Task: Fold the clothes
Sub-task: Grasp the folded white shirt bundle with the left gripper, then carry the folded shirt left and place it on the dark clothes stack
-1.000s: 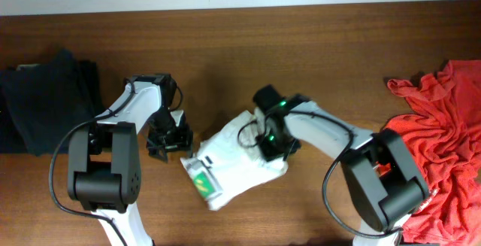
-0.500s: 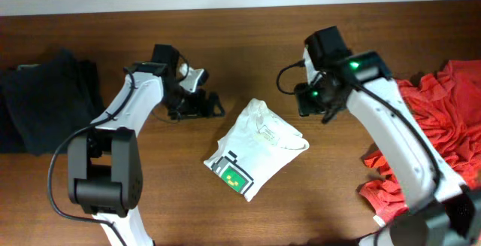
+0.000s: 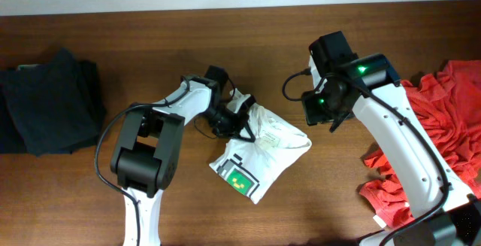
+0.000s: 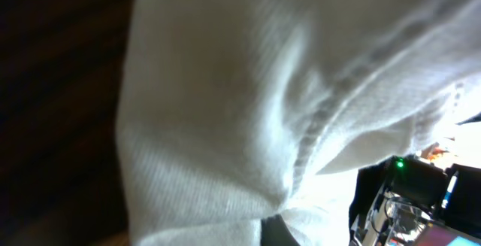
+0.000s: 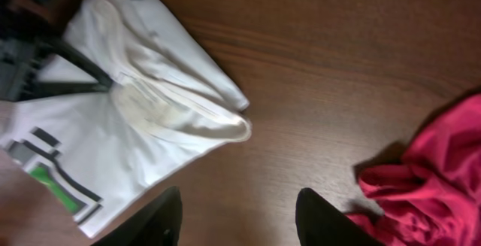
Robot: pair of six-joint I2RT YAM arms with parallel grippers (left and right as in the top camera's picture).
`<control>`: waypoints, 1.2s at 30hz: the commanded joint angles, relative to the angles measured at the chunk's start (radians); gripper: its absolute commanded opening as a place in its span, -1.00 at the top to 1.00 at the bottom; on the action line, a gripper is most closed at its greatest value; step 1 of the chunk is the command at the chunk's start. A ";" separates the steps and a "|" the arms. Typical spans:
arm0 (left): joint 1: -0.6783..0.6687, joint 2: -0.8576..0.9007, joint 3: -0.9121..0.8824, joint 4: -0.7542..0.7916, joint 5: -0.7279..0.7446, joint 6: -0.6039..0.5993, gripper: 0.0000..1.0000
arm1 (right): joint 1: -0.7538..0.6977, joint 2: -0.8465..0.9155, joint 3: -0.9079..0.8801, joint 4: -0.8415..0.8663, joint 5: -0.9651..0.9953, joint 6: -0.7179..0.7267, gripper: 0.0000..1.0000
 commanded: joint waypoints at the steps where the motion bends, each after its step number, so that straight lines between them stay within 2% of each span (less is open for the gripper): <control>1: 0.084 0.020 0.098 -0.055 -0.109 0.009 0.99 | -0.004 -0.015 0.010 -0.014 0.085 0.004 -0.05; 3: 0.143 0.017 0.189 -0.133 -0.150 0.009 0.99 | -0.018 -0.015 0.010 -0.014 0.095 0.003 -0.05; 7: 0.309 -0.066 0.420 -0.338 -0.446 0.009 0.99 | -0.114 -0.015 0.010 -0.032 0.094 -0.020 -0.05; 9: 0.409 -0.176 0.455 -0.350 -0.586 0.009 0.99 | -0.154 -0.015 0.010 -0.045 0.095 -0.050 -0.05; 11: 0.470 -0.234 0.455 -0.335 -0.626 0.004 0.99 | -0.164 -0.015 0.010 -0.049 0.094 -0.050 -0.05; 15: 0.628 -0.316 0.455 -0.262 -0.658 0.005 0.99 | -0.167 -0.014 0.010 -0.048 0.095 -0.050 -0.05; 22: 0.845 -0.321 0.455 -0.193 -0.657 -0.008 0.99 | -0.167 -0.014 0.010 -0.047 0.095 -0.050 -0.07; 29: 0.953 -0.311 0.454 -0.119 -0.614 -0.010 0.99 | -0.167 -0.014 0.010 -0.041 0.095 -0.050 -0.07; 34: 1.013 -0.240 0.454 -0.098 -0.616 -0.011 0.99 | -0.167 -0.014 0.010 -0.042 0.094 -0.050 -0.08; 35: 1.031 -0.224 0.454 -0.097 -0.616 -0.011 0.95 | -0.167 -0.014 0.010 -0.042 0.094 -0.050 -0.08; 36: 1.042 -0.214 0.454 -0.098 -0.617 -0.010 0.66 | -0.167 -0.014 0.010 -0.042 0.094 -0.050 -0.08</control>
